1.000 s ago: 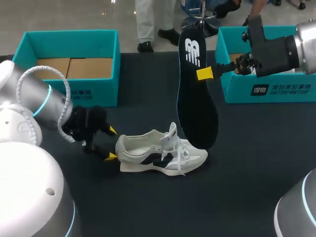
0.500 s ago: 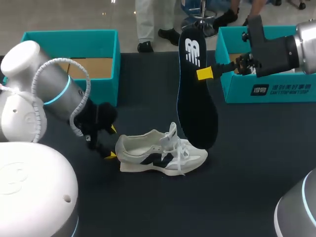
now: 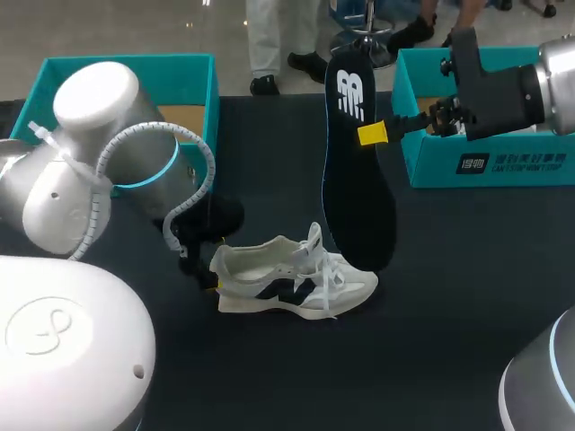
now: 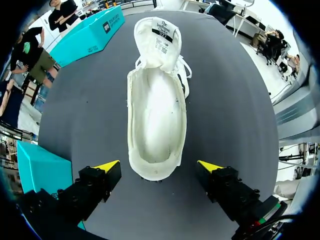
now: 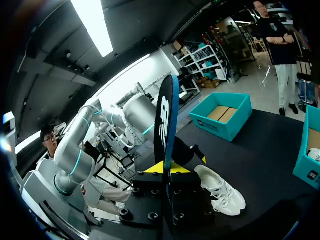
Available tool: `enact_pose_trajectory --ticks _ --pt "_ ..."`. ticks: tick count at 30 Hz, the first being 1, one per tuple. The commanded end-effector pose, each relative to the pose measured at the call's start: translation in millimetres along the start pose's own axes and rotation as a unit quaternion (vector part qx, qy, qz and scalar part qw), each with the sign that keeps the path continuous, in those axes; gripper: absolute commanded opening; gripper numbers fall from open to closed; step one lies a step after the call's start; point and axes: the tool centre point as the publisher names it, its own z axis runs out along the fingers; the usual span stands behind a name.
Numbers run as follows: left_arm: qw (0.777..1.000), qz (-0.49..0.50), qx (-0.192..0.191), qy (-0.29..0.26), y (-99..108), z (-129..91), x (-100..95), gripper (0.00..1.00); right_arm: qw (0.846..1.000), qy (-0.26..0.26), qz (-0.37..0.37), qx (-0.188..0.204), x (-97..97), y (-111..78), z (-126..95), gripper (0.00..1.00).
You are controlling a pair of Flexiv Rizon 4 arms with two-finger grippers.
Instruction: Take the shoe out of the shoebox, open the shoe tongue, remove and reinsert the insole, then place the shoe into the shoebox
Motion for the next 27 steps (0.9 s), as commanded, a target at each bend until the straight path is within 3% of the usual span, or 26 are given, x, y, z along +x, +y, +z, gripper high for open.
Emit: enact_pose_trajectory --ticks 1,27 --pt "0.998 0.003 -0.058 0.008 -6.3 -0.8 -1.1 1.00 1.000 0.000 0.001 0.002 -1.0 2.4 3.4 0.00" --pt "0.997 -0.005 -0.074 -0.021 -10.3 -1.0 0.4 1.00 1.000 0.000 0.001 0.002 -1.0 2.4 3.4 0.00"
